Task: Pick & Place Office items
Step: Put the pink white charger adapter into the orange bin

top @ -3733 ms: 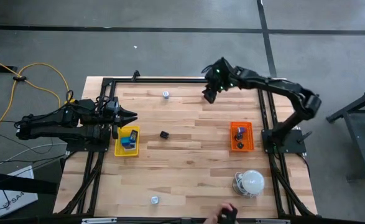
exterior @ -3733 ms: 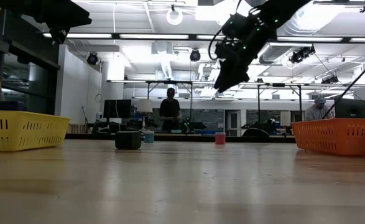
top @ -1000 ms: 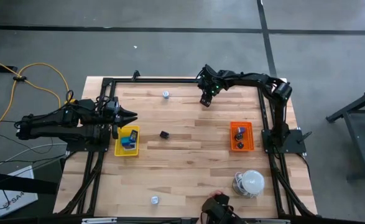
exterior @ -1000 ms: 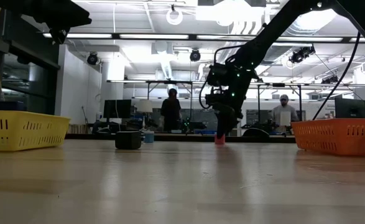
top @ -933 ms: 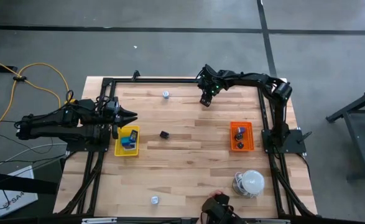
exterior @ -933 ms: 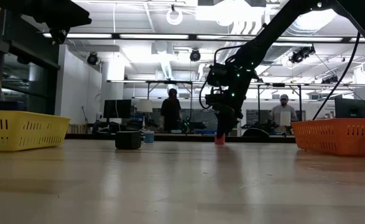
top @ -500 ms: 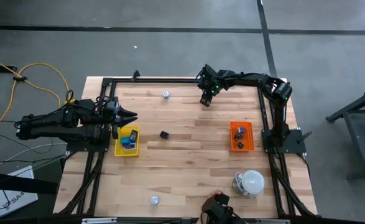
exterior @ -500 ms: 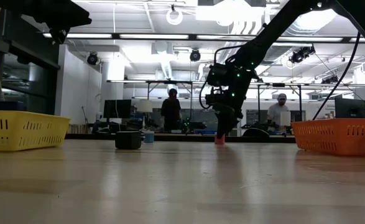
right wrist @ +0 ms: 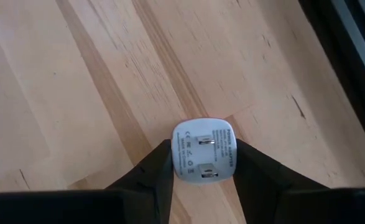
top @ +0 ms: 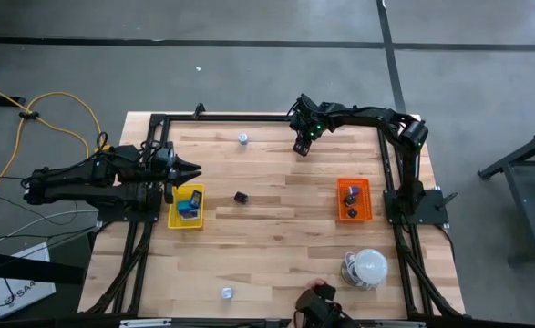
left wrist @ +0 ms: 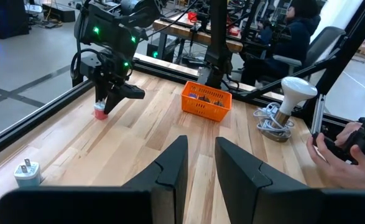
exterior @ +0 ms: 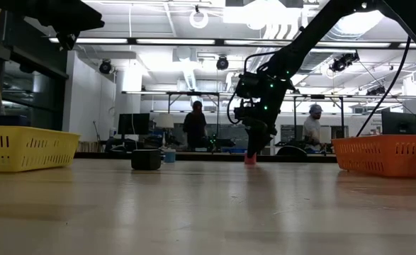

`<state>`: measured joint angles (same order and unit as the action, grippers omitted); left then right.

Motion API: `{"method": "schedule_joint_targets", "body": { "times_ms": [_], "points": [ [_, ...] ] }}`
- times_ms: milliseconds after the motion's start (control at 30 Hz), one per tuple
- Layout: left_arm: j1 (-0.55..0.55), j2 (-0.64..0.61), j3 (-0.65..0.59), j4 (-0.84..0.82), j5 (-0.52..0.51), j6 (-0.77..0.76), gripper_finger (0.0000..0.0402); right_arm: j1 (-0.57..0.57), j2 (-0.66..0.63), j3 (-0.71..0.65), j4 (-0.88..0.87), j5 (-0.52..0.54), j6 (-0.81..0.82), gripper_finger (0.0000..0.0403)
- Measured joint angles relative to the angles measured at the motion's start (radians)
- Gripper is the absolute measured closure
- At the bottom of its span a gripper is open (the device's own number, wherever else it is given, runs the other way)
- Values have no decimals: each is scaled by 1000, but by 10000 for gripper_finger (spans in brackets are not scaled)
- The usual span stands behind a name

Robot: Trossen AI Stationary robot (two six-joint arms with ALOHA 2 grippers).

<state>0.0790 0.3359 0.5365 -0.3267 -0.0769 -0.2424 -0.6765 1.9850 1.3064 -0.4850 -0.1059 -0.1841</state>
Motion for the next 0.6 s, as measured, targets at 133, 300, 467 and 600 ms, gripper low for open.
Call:
{"method": "schedule_joint_targets", "body": {
  "times_ms": [133,300,467,600],
  "points": [
    [0,0,0,0,0,0,324,0,0,0,0,0,0,273],
    [0,0,0,0,0,0,324,1,0,0,0,-1,5,276],
    [0,0,0,0,0,0,324,7,-7,0,-1,5,8,275],
    [0,0,0,0,0,0,324,27,-44,1,-11,31,32,277]
  ]
}}
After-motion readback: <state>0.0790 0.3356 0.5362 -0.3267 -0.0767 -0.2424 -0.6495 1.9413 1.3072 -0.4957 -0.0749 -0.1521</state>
